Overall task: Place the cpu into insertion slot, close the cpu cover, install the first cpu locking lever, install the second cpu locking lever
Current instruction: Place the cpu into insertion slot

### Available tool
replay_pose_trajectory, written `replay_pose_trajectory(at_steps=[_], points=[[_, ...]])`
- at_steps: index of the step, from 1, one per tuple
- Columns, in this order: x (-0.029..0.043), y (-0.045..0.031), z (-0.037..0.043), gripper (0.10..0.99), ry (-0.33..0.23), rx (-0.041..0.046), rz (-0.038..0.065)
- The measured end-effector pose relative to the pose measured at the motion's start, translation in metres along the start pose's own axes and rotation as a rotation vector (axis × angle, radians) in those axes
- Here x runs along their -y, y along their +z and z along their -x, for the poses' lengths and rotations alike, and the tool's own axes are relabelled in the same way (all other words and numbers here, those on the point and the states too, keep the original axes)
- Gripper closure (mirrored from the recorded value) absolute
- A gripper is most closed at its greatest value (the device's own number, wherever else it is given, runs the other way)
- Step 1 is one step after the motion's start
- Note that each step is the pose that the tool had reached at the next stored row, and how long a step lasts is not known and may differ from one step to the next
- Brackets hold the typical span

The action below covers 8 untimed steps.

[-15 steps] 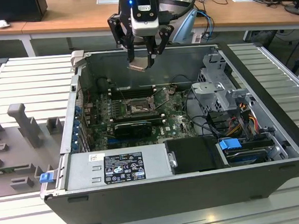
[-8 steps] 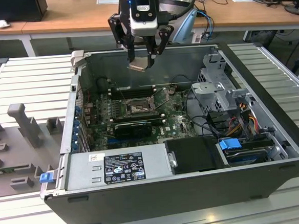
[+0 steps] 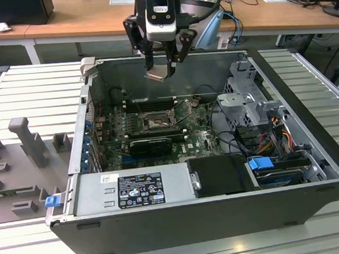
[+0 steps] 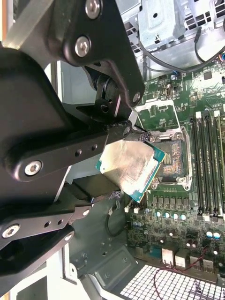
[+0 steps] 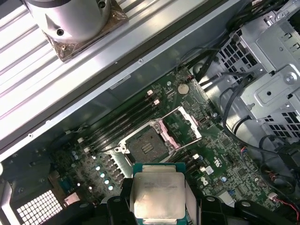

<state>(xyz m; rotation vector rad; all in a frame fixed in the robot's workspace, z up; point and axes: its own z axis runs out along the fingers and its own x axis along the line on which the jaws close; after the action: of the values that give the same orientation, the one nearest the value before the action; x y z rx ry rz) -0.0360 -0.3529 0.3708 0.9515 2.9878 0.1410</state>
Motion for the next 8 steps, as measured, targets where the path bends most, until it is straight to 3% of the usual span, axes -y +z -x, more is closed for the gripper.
replay_pose_trajectory(at_steps=[8], points=[[0.0000,0.0002,0.0000,0.561,0.028,0.0024,0.001]])
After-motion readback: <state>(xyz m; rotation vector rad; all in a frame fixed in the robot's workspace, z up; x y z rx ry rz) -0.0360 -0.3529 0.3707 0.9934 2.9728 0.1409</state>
